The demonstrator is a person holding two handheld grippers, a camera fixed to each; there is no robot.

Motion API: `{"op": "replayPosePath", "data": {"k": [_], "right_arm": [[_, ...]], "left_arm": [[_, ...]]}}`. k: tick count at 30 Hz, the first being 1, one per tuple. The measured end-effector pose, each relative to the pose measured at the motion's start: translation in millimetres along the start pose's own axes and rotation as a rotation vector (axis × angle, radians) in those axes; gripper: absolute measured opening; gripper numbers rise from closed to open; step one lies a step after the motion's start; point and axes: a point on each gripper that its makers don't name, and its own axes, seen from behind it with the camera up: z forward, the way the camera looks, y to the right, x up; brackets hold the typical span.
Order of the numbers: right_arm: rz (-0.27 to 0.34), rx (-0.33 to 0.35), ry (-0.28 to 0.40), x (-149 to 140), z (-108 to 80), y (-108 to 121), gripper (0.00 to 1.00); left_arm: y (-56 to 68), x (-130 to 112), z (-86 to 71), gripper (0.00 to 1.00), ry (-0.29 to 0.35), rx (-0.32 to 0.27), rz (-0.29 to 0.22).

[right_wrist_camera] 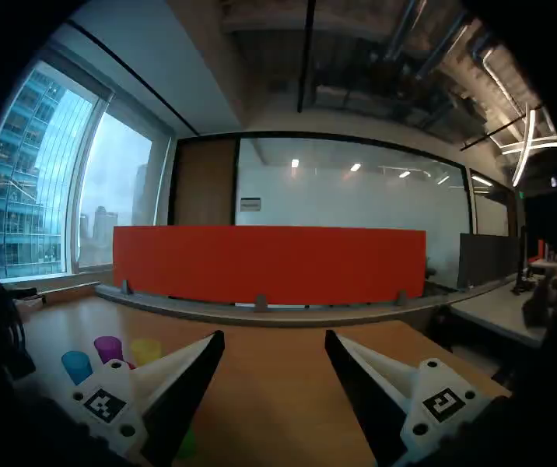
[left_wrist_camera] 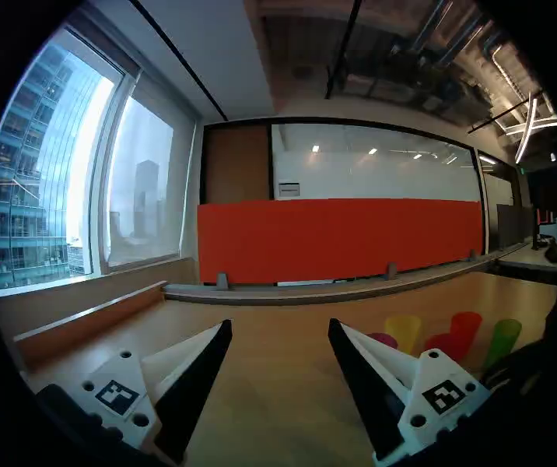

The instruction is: Pour water

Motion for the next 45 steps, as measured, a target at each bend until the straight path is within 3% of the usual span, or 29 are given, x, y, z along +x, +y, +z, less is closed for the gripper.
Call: {"op": "replayPosePath", "data": {"k": [15, 27, 45], "right_arm": [[-0.021, -0.01, -0.012, 1.0, 1.2, -4.2, 1.0], [-0.016, -0.021, -0.014, 0.9, 0.3, -0.1, 1.0], [-0.011, -0.027, -0.01, 3.8, -1.3, 3.4, 1.0]], "left_arm": [[4.2, -26.3, 1.5, 0.92, -0.014, 0.001, -0.026], [6.1, -39.3, 3.4, 0.92, -0.024, -0.003, -0.017], [4.4, -45.9, 3.1, 0.92, -0.031, -0.004, -0.027]]}}
